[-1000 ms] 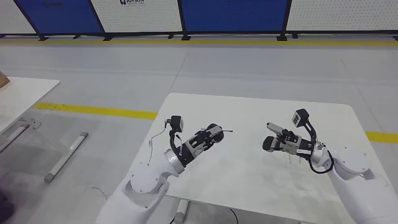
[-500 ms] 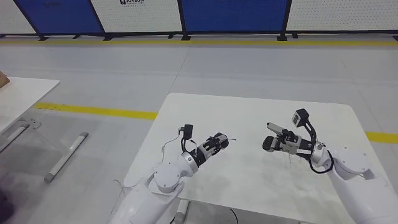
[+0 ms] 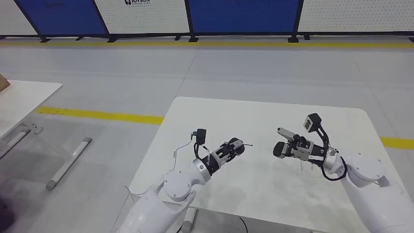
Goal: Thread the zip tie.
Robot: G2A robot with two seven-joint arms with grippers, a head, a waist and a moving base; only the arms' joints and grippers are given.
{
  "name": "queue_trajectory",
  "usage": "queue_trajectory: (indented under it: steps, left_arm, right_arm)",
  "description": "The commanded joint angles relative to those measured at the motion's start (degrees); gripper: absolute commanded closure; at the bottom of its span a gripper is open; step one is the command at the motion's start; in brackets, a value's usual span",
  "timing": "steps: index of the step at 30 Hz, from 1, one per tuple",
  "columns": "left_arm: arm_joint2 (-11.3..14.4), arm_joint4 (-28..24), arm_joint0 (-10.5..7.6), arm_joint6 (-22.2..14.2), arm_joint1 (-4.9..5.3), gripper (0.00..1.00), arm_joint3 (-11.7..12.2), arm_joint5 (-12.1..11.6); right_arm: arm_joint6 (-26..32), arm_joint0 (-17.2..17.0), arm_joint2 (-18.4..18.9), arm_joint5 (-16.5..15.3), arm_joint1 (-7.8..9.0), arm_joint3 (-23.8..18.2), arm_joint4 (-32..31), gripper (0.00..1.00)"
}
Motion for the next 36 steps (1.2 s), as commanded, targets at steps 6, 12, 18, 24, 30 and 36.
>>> queue_trajectory:
  steps: [6,12,18,24,30,36]
  left_arm:
    - [0.0,0.0,0.00,0.0,0.00,1.00,0.0,0.0]
    - [0.0,0.0,0.00,0.0,0.00,1.00,0.0,0.0]
    - [0.0,0.0,0.00,0.0,0.00,1.00,0.0,0.0]
    - [0.0,0.0,0.00,0.0,0.00,1.00,0.0,0.0]
    - [0.0,0.0,0.00,0.0,0.00,1.00,0.0,0.0]
    - [0.0,0.0,0.00,0.0,0.00,1.00,0.0,0.0]
  right_arm:
    - [-4.6,-0.4,3.3,3.1,1.82,-5.6,-17.1,0.00]
    - [4.6,-0.9,10.3,6.9,4.69,-10.5,-26.9,0.00]
    - [3.9,-0.8,11.7,12.4,5.67,-15.5,-36.2,0.00]
    - [3.9,-0.8,11.7,12.4,5.67,-15.5,-36.2,0.00]
    - [4.4,-0.9,9.9,13.6,5.89,-16.8,-43.0,0.00]
    - [10.9,2.3,8.2,21.5,6.41,-19.6,-52.5,0.00]
